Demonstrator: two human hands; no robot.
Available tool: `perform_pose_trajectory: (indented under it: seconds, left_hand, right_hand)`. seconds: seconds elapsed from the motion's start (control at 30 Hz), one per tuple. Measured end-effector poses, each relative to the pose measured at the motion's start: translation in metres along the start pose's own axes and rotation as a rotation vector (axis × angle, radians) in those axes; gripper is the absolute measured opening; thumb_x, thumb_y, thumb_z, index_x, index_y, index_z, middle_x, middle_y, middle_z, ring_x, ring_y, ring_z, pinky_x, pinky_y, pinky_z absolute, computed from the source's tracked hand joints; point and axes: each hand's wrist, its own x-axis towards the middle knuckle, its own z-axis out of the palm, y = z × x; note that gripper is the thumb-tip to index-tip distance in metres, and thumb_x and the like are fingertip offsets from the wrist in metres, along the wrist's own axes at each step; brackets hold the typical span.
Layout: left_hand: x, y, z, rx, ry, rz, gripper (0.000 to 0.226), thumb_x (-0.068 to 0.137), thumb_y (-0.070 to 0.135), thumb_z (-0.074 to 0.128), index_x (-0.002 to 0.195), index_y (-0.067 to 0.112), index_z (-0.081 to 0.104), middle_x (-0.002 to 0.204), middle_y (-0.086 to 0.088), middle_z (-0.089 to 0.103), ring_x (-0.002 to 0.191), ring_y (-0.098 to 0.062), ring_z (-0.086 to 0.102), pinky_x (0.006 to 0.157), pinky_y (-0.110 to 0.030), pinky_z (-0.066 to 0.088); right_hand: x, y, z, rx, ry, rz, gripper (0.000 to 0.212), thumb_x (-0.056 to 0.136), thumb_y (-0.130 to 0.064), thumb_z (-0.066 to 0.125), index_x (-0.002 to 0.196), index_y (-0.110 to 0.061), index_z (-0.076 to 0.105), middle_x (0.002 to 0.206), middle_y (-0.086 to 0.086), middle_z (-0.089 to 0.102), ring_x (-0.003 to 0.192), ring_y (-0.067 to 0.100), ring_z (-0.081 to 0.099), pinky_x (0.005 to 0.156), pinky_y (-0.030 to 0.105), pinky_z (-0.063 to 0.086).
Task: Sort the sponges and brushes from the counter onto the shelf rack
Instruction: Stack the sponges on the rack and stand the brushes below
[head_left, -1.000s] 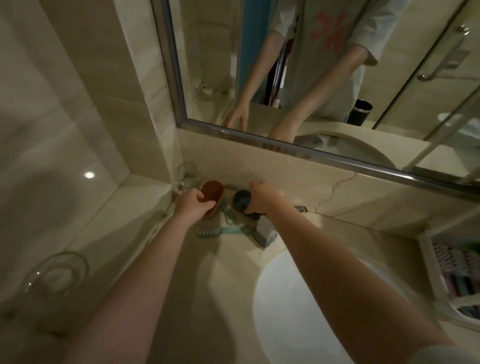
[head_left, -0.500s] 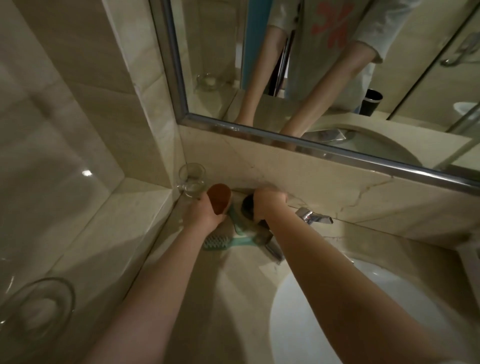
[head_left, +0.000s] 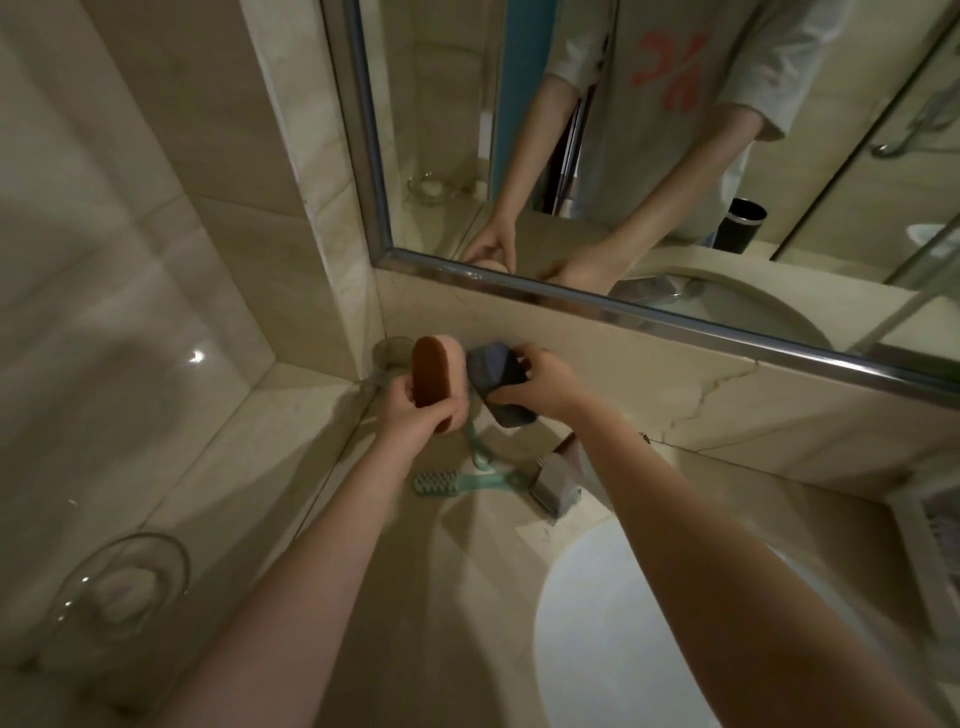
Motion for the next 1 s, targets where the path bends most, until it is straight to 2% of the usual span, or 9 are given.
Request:
perform_pose_trajectory:
  seconds: [0.13,0.27,0.37,0.43,0.53,0.57,0.73,0.9,1.0]
  left_hand:
    - [-0.024,0.018,0.001,-0.159,-0.037,0.010,0.069,0.071,0.009,0.077,0.129,0.011,0.040,0.121,-0.009,0.054,0.108,-0.024,0.055,0.096,-0.041,0.047]
    - [-0.054,0.039,0.006,-0.308,-0.184,0.036,0.084,0.074,0.010,0.075,0.141,0.025,0.027,0.122,-0.004,0.052,0.112,-0.024,0.055,0.096,-0.045,0.048]
    - [-0.078,0.058,0.011,-0.344,-0.340,0.109,0.080,0.076,0.015,0.073,0.141,0.033,0.030,0.125,-0.007,0.054,0.111,-0.024,0.056,0.082,-0.037,0.050]
    - [-0.092,0.071,0.015,-0.342,-0.386,0.149,0.075,0.076,0.020,0.073,0.138,0.038,0.034,0.126,-0.007,0.054,0.112,-0.024,0.055,0.083,-0.036,0.050]
    - [-0.111,0.086,0.025,-0.275,-0.407,0.219,0.071,0.074,0.025,0.075,0.131,0.044,0.038,0.127,-0.008,0.053,0.116,-0.026,0.054,0.090,-0.040,0.051]
    - [-0.118,0.091,0.028,-0.273,-0.423,0.245,0.068,0.075,0.024,0.075,0.128,0.046,0.039,0.127,-0.009,0.053,0.116,-0.027,0.054,0.090,-0.039,0.051]
    - [-0.156,0.115,0.051,-0.295,-0.494,0.323,0.056,0.081,0.025,0.069,0.125,0.043,0.041,0.122,-0.003,0.053,0.112,-0.021,0.053,0.082,-0.031,0.050]
    - [-0.201,0.132,0.084,-0.336,-0.553,0.348,0.047,0.087,0.020,0.061,0.127,0.037,0.041,0.120,0.001,0.055,0.105,-0.013,0.056,0.079,-0.029,0.051]
    - [-0.234,0.141,0.110,-0.340,-0.594,0.387,0.047,0.089,0.016,0.058,0.127,0.036,0.040,0.118,-0.001,0.057,0.105,-0.015,0.058,0.075,-0.027,0.053]
  right_hand:
    - [-0.031,-0.011,-0.026,0.486,-0.004,0.002,0.054,0.085,-0.021,0.068,0.134,-0.015,0.045,0.116,0.007,0.057,0.101,0.019,0.055,0.078,0.024,0.050]
    - [-0.067,-0.016,-0.048,0.827,-0.053,-0.010,0.028,0.093,-0.022,0.054,0.121,-0.019,0.050,0.105,0.005,0.060,0.094,0.020,0.059,0.082,0.035,0.049]
    - [-0.091,-0.019,-0.065,0.865,-0.015,-0.034,0.022,0.096,-0.028,0.048,0.115,-0.019,0.056,0.100,0.003,0.062,0.091,0.019,0.059,0.081,0.035,0.047]
    - [-0.103,-0.021,-0.077,0.926,0.028,-0.047,0.025,0.097,-0.031,0.046,0.114,-0.016,0.058,0.104,0.007,0.063,0.094,0.021,0.059,0.085,0.035,0.047]
    - [-0.125,-0.020,-0.093,0.882,0.101,-0.056,0.053,0.088,-0.046,0.057,0.130,-0.014,0.052,0.120,0.007,0.061,0.108,0.022,0.059,0.097,0.037,0.047]
    - [-0.133,-0.020,-0.098,0.846,0.116,-0.085,0.055,0.086,-0.045,0.062,0.131,-0.016,0.052,0.121,0.007,0.062,0.109,0.022,0.060,0.096,0.037,0.048]
    - [-0.177,-0.006,-0.132,0.803,0.327,-0.176,0.038,0.090,-0.033,0.061,0.124,-0.018,0.055,0.109,-0.003,0.063,0.100,0.013,0.061,0.077,0.022,0.051]
    - [-0.215,0.021,-0.177,1.011,0.530,-0.098,0.029,0.094,-0.033,0.054,0.120,-0.020,0.058,0.116,0.003,0.061,0.106,0.020,0.058,0.088,0.035,0.050]
    - [-0.238,0.036,-0.200,1.038,0.522,-0.083,0.030,0.096,-0.039,0.048,0.119,-0.021,0.057,0.117,0.007,0.060,0.107,0.024,0.058,0.081,0.035,0.050]
